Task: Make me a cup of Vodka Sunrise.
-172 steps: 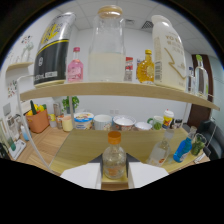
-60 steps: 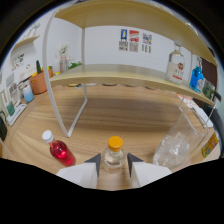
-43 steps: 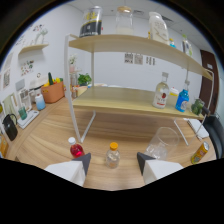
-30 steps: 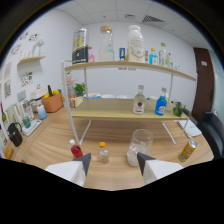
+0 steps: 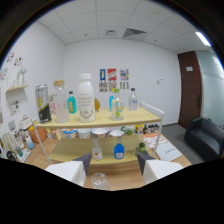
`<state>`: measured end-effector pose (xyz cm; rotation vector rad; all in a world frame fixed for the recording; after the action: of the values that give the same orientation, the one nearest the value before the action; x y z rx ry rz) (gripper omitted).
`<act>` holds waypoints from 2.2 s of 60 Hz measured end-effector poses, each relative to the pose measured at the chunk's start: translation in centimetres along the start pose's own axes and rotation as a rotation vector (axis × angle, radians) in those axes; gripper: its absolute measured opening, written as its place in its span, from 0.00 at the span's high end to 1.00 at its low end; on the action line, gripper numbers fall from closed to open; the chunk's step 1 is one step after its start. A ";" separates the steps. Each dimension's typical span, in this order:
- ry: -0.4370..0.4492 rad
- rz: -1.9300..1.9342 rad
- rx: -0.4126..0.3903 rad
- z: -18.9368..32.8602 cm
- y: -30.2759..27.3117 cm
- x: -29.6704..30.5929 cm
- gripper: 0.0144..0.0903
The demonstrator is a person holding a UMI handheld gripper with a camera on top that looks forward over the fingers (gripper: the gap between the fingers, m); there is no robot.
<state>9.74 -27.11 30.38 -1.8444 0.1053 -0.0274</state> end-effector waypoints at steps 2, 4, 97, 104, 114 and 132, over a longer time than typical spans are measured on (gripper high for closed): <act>0.001 0.008 0.018 0.9 -1.7 0.3 0.06; -0.003 0.016 0.037 1.7 -3.4 0.6 0.06; -0.090 0.062 -0.031 6.9 6.3 1.0 0.72; -0.072 0.106 -0.099 8.3 10.5 1.3 0.72; -0.041 -0.026 -0.125 9.5 12.3 2.2 0.72; 0.014 -0.710 -0.118 10.2 11.6 2.7 0.72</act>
<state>12.46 -20.70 16.38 -1.9135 -0.5515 -0.5374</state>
